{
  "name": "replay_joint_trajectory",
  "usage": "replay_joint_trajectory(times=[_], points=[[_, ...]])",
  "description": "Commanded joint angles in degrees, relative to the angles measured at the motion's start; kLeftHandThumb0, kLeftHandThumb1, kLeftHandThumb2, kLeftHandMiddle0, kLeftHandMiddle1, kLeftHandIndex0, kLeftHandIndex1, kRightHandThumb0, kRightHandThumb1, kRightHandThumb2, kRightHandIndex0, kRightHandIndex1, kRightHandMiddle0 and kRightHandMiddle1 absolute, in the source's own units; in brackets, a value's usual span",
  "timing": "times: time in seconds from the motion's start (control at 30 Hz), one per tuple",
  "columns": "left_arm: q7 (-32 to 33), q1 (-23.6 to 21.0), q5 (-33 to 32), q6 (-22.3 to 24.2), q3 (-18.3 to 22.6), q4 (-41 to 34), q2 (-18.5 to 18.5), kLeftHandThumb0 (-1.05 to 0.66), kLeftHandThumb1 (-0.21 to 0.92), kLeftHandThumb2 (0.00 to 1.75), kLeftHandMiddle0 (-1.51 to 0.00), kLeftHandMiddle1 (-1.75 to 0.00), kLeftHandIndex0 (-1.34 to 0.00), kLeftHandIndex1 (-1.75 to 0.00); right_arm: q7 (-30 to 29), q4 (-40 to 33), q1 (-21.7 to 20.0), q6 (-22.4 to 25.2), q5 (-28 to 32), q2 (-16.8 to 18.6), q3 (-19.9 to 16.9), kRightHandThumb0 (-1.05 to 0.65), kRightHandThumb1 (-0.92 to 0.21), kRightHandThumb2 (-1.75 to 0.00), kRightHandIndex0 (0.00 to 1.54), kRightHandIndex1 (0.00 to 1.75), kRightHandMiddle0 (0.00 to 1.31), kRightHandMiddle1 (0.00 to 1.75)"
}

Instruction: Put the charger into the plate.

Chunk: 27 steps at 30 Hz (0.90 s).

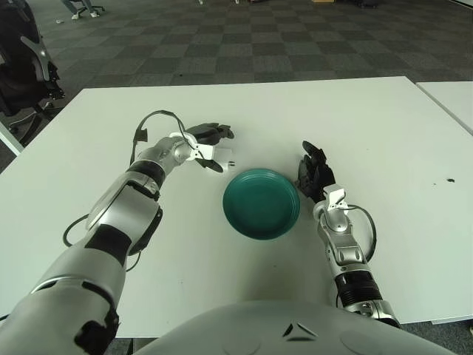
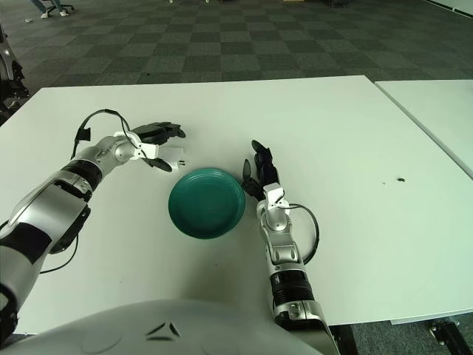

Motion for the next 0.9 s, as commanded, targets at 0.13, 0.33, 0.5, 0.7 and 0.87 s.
replay_joint_trajectory(times=[0.13,0.33,0.5,0.7,0.87], points=[[0.64,-0.26,-0.53,2.25,-0.29,2.15,-1.01,-1.05,0.92,0.39,-0.16,-0.03,-0.03,-0.94,-0.35,8.03,5.24,6.1,-0.31,-0.1,0.03,-0.89,-0.92,-0.87,0.18,0.0,0.0,0.43],[-2.01,1.3,-3.67,6.21,2.09,3.67,-2.73,-0.96,0.92,0.49,-0.2,-0.04,-0.07,-0.96,0.05,7.0,6.06,5.37,0.18,-0.09,0.06,-0.9,-0.92,-0.87,0.18,0.0,0.0,0.46],[-4.78,2.5,-4.79,9.08,2.49,4.33,-3.37,-0.92,0.92,0.55,-0.23,-0.04,-0.08,-0.95,0.72,6.26,6.6,5.04,0.44,-0.36,0.17,-0.9,-0.92,-0.87,0.18,0.0,0.0,0.47],[-6.82,2.91,-5.02,10.4,1.78,4.44,-3.33,-0.9,0.92,0.62,-0.28,-0.05,-0.06,-0.94,1.52,5.65,6.95,4.93,0.82,-0.56,0.08,-0.89,-0.92,-0.86,0.17,0.0,0.0,0.46],[-10.14,3.0,-6.09,11.71,2.35,4.57,-3.35,-0.88,0.92,0.64,-0.32,-0.06,-0.06,-0.94,1.94,5.12,7.25,4.75,0.82,-0.7,0.07,-0.9,-0.92,-0.86,0.17,0.0,0.0,0.46]])
